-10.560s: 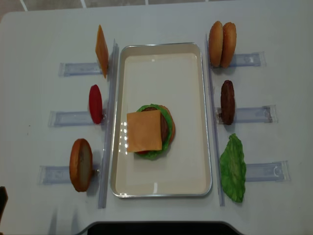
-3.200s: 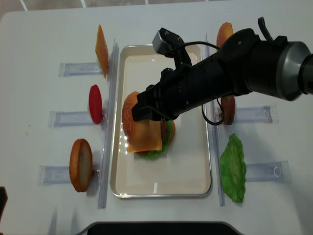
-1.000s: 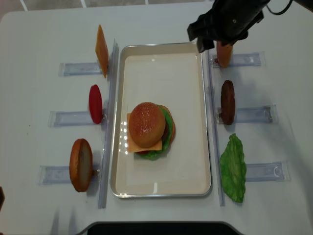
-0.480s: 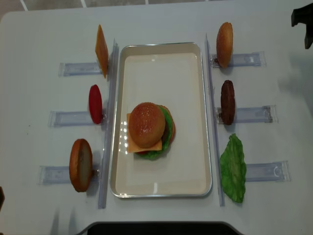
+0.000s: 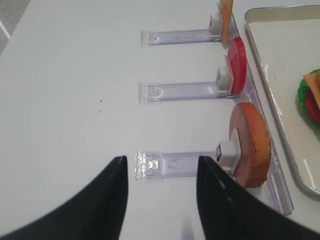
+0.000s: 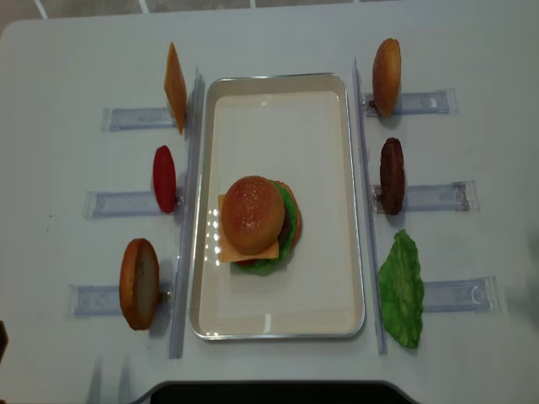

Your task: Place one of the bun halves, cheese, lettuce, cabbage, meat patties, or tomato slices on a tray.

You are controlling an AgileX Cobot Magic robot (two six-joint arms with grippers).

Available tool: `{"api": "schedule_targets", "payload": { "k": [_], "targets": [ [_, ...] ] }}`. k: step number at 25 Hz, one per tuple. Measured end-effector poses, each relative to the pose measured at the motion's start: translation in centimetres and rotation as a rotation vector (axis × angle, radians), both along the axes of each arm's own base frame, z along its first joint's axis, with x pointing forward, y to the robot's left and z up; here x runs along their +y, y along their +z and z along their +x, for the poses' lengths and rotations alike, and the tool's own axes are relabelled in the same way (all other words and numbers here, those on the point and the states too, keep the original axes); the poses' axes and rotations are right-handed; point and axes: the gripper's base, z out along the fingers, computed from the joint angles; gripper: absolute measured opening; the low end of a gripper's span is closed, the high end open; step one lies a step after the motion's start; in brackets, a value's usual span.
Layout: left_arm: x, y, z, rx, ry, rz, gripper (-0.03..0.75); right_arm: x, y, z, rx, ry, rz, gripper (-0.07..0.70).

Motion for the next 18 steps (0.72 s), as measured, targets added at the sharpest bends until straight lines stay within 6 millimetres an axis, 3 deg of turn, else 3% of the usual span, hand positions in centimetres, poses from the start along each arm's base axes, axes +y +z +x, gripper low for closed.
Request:
{"api": "schedule_targets", "payload": {
  "k": [6, 18],
  "targets": [
    [0.0, 0.0, 0.0, 0.000, 0.000, 0.000, 0.344, 0.4, 1.7, -6.9, -0.282, 0.005, 0.037, 0.423],
    [0.0, 0.0, 0.0, 0.000, 0.000, 0.000, 0.344, 1.4, 3.2, -14.9, -0.811, 0.125, 0.069, 0.423]
  ]
}}
